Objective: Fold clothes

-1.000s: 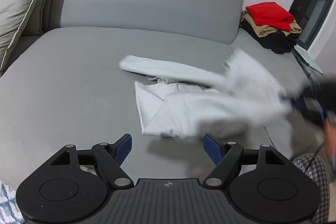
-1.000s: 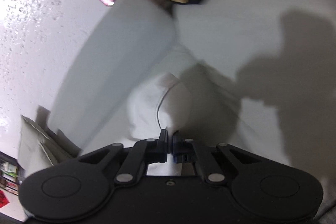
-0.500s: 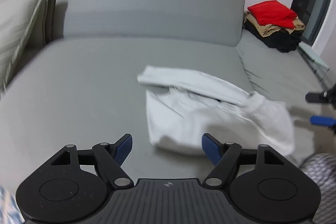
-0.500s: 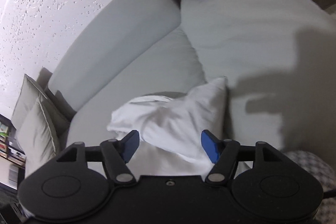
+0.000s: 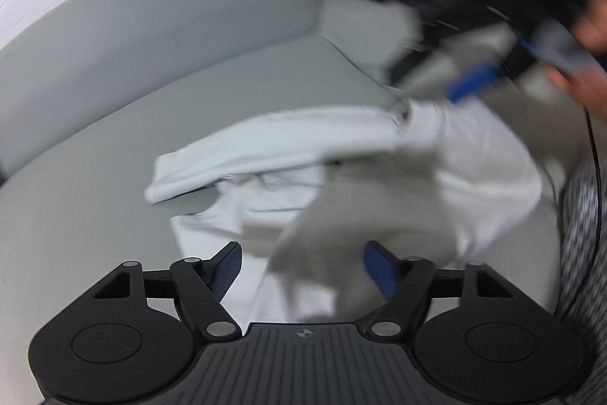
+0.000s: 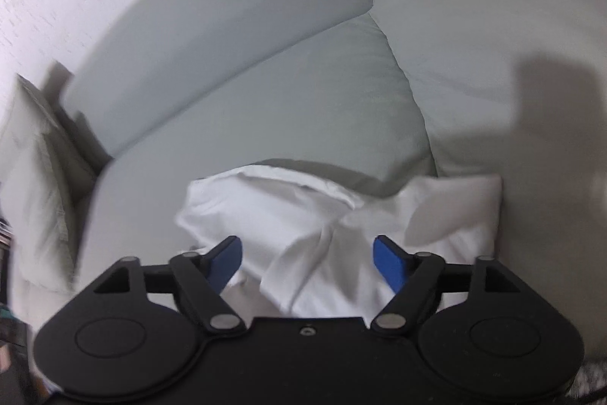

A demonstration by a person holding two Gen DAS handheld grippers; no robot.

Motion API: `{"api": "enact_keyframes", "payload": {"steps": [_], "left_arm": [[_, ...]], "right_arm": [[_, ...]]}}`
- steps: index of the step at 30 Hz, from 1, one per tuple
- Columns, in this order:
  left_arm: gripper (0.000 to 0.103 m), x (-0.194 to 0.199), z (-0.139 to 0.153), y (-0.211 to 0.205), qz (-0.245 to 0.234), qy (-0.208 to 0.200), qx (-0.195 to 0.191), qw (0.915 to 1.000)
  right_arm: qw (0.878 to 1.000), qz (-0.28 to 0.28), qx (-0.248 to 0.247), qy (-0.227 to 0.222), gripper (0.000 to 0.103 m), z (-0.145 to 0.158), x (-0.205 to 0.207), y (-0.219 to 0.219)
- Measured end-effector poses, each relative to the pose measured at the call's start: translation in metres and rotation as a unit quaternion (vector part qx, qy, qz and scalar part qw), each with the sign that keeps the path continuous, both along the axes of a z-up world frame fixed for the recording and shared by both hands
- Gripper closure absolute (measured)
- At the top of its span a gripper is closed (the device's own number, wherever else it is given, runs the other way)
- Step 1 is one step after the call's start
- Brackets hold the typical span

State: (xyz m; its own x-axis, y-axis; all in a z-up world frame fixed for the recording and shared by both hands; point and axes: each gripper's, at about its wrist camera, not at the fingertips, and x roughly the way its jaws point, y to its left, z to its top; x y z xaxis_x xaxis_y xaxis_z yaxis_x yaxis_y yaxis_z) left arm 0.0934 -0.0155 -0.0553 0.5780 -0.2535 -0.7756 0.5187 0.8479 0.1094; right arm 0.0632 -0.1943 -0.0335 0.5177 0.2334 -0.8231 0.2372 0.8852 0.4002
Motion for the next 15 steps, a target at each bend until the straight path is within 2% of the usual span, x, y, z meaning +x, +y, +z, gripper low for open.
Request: {"api": "enact_keyframes", "payload": {"steps": [2,3,4,5,6,7,8,10,12,15], "left_arm": [[0.048,0.000,-0.007,-0.007,-0.024,0.004,0.021,0.9995],[0.058,-0.001,-0.008,-0.009,-0.029,0.004,0.026,0.9992],[0.072,-0.003,-0.010,-0.011,-0.034,0.004,0.031,0.9989],[0.079,-0.005,-0.010,-0.012,-0.037,0.001,0.036,0.9987],[0.091,-0.010,-0.009,-0.012,-0.036,-0.007,0.040,0.9985],[0.096,-0.015,-0.007,-0.011,-0.035,-0.015,0.045,0.9983],[0.097,-0.021,-0.005,-0.011,-0.034,-0.024,0.048,0.9980],[0.099,-0.037,0.001,-0.009,-0.028,-0.048,0.051,0.9971],[0.100,-0.055,0.011,-0.004,-0.016,-0.072,0.046,0.9962],[0.100,-0.088,0.028,0.008,0.004,-0.077,0.007,0.9970]], "right_arm": [[0.999,0.011,-0.035,0.024,0.027,-0.009,0.014,0.008],[0.998,0.017,-0.052,0.037,0.027,-0.014,0.021,0.012],[0.996,0.023,-0.072,0.048,0.028,-0.018,0.025,0.015],[0.994,0.028,-0.092,0.057,0.031,-0.023,0.028,0.018],[0.992,0.033,-0.107,0.061,0.038,-0.026,0.027,0.019],[0.990,0.038,-0.118,0.062,0.065,-0.028,0.025,0.018],[0.990,0.041,-0.121,0.062,0.085,-0.029,0.021,0.016],[0.992,0.037,-0.113,0.046,0.095,-0.023,0.006,0.005],[0.994,0.011,-0.105,0.017,0.096,-0.009,-0.016,-0.011],[0.997,-0.054,-0.050,-0.022,0.096,0.013,-0.068,-0.050]]}}
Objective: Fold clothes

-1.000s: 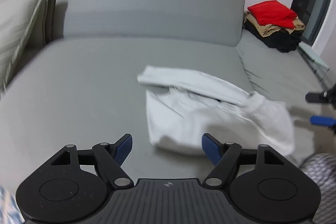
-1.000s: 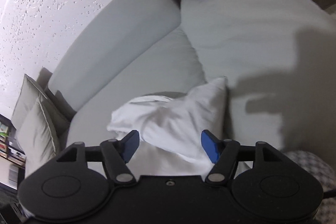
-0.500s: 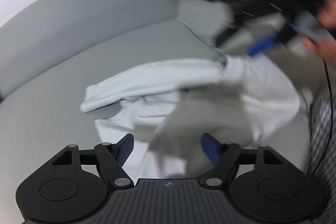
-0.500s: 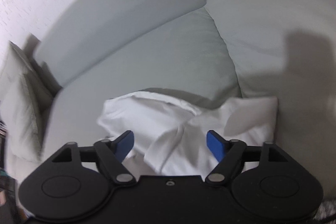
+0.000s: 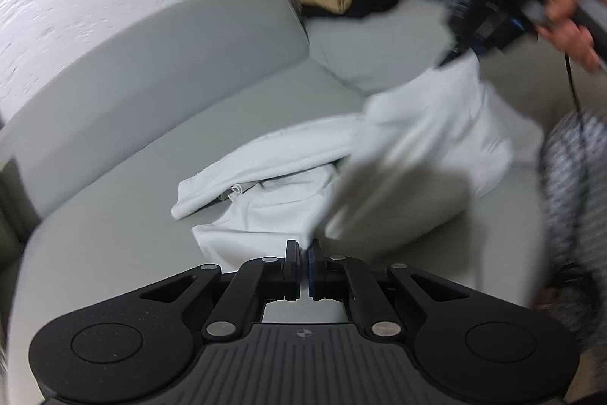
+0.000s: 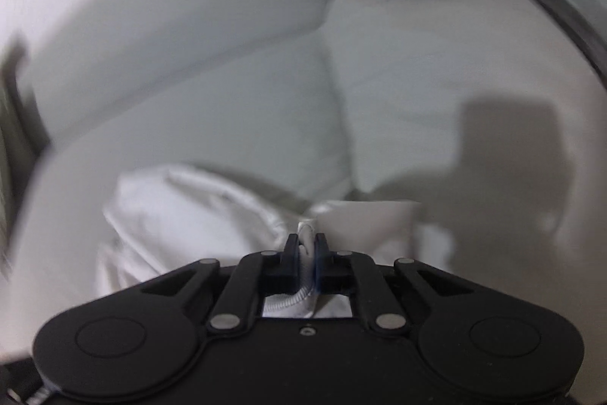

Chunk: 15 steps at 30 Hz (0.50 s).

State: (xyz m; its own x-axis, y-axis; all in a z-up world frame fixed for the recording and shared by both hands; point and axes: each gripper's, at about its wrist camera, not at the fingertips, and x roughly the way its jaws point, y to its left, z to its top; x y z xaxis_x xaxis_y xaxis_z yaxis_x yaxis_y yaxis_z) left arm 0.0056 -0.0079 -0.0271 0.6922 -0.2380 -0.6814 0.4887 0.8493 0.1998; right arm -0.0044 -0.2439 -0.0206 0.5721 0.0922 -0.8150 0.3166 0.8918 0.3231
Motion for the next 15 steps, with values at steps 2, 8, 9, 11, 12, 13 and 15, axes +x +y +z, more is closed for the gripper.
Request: {"api": "enact_keyframes", "payload": {"steps": [2,8,9,11,12,13,15], "left_arm": [[0.101,-0.013,-0.004,-0.002,0.005,0.030,0.001,0.9995],[0.077,-0.038,-0.013,0.001,0.057,0.125,-0.022,0.9903],[0.064,-0.037,-0.010,0.009,0.080,0.142,-0.052,0.9853],[0.058,-0.034,-0.011,0.027,0.128,0.178,-0.128,0.9673],[0.057,-0.033,-0.012,0.036,0.152,0.196,-0.169,0.9538],[0.057,-0.032,-0.014,0.046,0.175,0.214,-0.210,0.9376],[0.056,-0.029,-0.018,0.063,0.218,0.246,-0.287,0.8996]], "right_arm": [[0.999,-0.034,0.033,-0.016,0.096,0.009,-0.038,-0.024],[0.998,-0.046,0.044,0.021,0.088,-0.010,-0.094,-0.045],[0.997,-0.052,0.052,0.017,0.085,-0.010,-0.099,-0.046],[0.996,-0.061,0.070,0.002,0.059,-0.008,-0.109,-0.048],[0.995,-0.062,0.082,-0.009,0.053,-0.008,-0.113,-0.049],[0.994,-0.060,0.094,-0.021,0.045,-0.008,-0.118,-0.050],[0.990,-0.058,0.123,-0.041,0.042,-0.014,-0.122,-0.053]]}}
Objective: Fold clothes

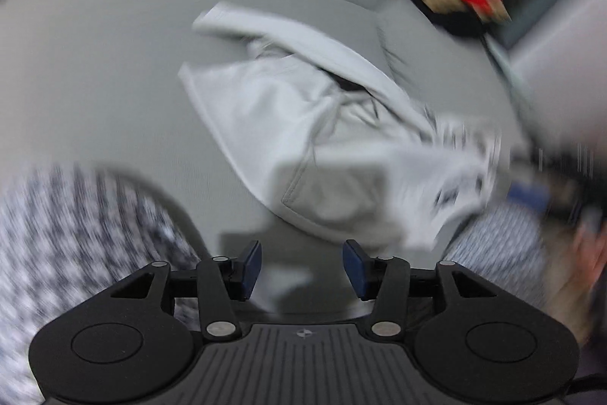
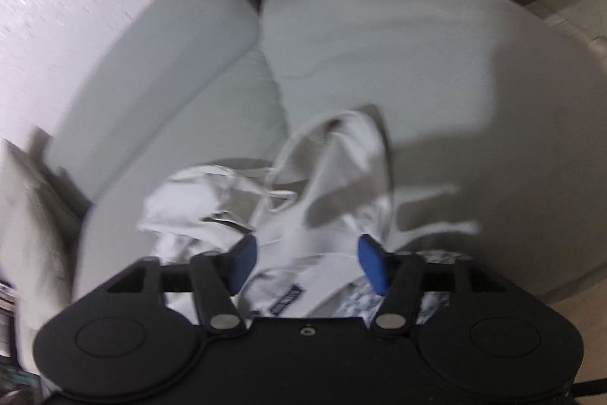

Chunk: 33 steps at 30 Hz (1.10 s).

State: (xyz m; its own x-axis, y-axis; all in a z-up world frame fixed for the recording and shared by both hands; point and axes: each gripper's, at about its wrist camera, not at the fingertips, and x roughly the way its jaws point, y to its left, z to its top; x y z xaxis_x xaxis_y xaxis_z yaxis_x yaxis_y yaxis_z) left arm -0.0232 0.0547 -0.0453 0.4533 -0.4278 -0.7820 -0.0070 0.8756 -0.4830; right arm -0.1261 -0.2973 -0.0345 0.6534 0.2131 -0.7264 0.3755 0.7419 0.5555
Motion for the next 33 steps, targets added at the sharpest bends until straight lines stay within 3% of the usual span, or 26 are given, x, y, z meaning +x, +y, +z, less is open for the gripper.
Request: {"api": "enact_keyframes", "payload": {"steps": [4,8,12,19,21,24,27,33], "left_arm": [[0.057,0.016,-0.022,0.005,0.061,0.024,-0.067,0.9956],[0.054,0.024,-0.035,0.005,0.080,0.035,-0.119,0.9891],[0.038,0.024,-0.042,-0.001,0.078,0.031,-0.144,0.9861],[0.037,0.027,-0.049,-0.006,0.090,0.042,-0.186,0.9776],[0.038,0.030,-0.048,-0.012,0.082,0.032,-0.195,0.9768],[0.051,0.029,-0.043,-0.013,0.079,0.019,-0.209,0.9745],[0.052,0.020,-0.038,-0.003,0.097,0.000,-0.204,0.9741],[0.057,0.022,-0.046,0.010,0.120,0.008,-0.201,0.9722]], "right_arm": [[0.999,-0.015,0.043,-0.019,0.042,-0.012,-0.006,-0.009],[0.998,-0.014,0.053,-0.035,0.041,-0.013,-0.008,-0.011],[0.997,-0.012,0.059,-0.047,0.041,-0.015,-0.006,-0.015],[0.995,-0.019,0.075,-0.057,0.041,-0.019,-0.004,-0.022],[0.995,-0.021,0.074,-0.059,0.041,-0.021,-0.002,-0.024],[0.995,-0.027,0.076,-0.060,0.041,-0.022,-0.002,-0.025],[0.994,-0.031,0.084,-0.066,0.041,-0.023,-0.005,-0.029],[0.988,-0.068,0.119,-0.068,0.040,-0.034,-0.009,-0.047]]}}
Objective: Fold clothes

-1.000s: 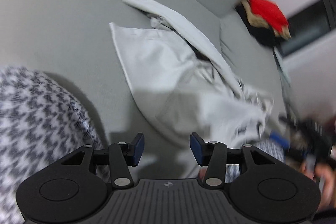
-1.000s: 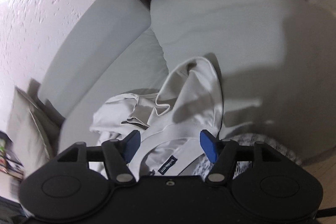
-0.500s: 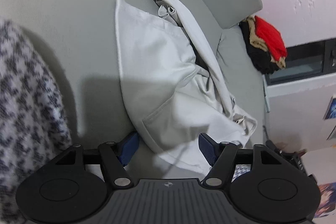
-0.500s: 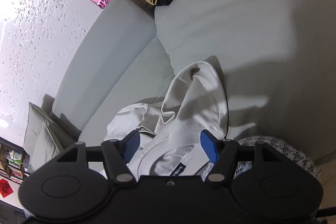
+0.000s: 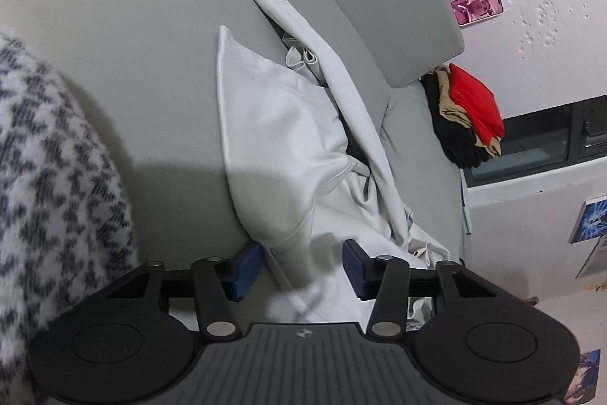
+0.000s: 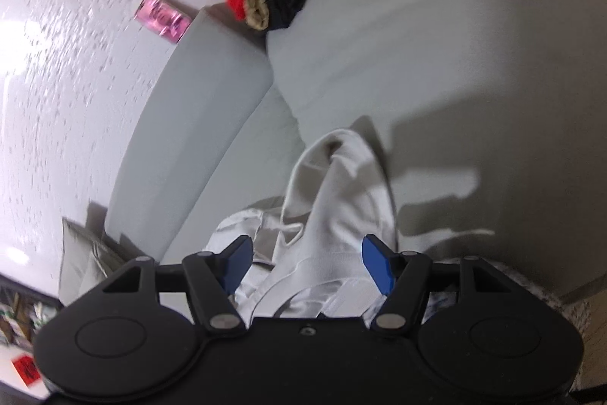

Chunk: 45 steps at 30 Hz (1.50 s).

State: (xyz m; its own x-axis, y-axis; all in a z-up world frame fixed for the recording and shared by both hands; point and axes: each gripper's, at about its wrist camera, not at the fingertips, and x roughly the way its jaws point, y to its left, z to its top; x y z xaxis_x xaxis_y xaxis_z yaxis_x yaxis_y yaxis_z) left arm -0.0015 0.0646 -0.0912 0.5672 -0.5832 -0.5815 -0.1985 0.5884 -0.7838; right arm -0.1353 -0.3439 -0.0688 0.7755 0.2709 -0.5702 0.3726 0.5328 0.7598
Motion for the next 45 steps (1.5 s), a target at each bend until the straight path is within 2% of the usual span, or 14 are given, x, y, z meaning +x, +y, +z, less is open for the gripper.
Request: {"api": "enact_keyframes", "payload": {"steps": [5,9,13,15,18,19,23,26,28,32,39,41,42,45], "left_arm": [[0.057,0.018,-0.002,-0.023,-0.054,-0.022,0.035,0.9977],[0.062,0.030,-0.009,-0.019,-0.047,-0.015,0.036,0.9981],[0.087,0.031,-0.013,-0.015,-0.035,0.003,0.040,0.9986],[0.090,0.031,-0.011,-0.017,-0.039,0.002,0.048,0.9981],[0.084,0.030,-0.010,-0.019,-0.044,0.000,0.057,0.9974],[0.077,0.030,-0.010,-0.019,-0.044,0.001,0.053,0.9976],[0.075,0.030,-0.016,-0.011,-0.036,0.011,0.015,0.9992],[0.075,0.027,-0.020,-0.006,-0.027,0.024,-0.014,0.9993],[0.074,0.023,-0.019,-0.006,-0.026,0.025,-0.022,0.9991],[0.070,0.024,-0.020,-0.008,-0.023,0.028,-0.028,0.9990],[0.070,0.037,-0.023,-0.021,-0.033,0.024,-0.028,0.9988],[0.073,0.039,-0.024,-0.024,-0.036,0.022,-0.024,0.9988],[0.082,0.039,-0.025,-0.024,-0.036,0.024,-0.019,0.9989],[0.095,0.038,-0.020,-0.024,-0.021,0.034,0.002,0.9992]], "right_arm": [[0.999,-0.031,0.022,-0.003,0.041,-0.010,-0.004,-0.015],[0.998,-0.058,0.016,-0.007,0.041,-0.013,-0.005,-0.031],[0.998,-0.047,-0.031,0.013,0.051,-0.014,0.008,-0.036],[0.998,-0.032,-0.058,0.013,0.051,-0.012,0.020,-0.035],[0.995,-0.005,-0.094,0.018,0.052,-0.012,0.044,-0.035],[0.995,0.003,-0.101,0.020,0.054,-0.013,0.052,-0.035],[0.995,0.028,-0.094,0.024,0.061,-0.023,0.070,-0.044],[0.996,0.043,-0.076,0.026,0.080,-0.027,0.073,-0.053],[0.997,0.048,-0.060,0.028,0.084,-0.029,0.071,-0.060],[0.998,0.057,-0.031,0.020,0.085,-0.033,0.067,-0.068],[0.997,0.063,-0.036,0.009,0.086,-0.040,0.079,-0.063],[0.996,0.071,-0.044,0.010,0.086,-0.041,0.085,-0.060],[0.996,0.074,-0.051,0.012,0.087,-0.041,0.087,-0.057],[0.993,0.080,-0.081,0.030,0.101,-0.037,0.092,-0.048]]}}
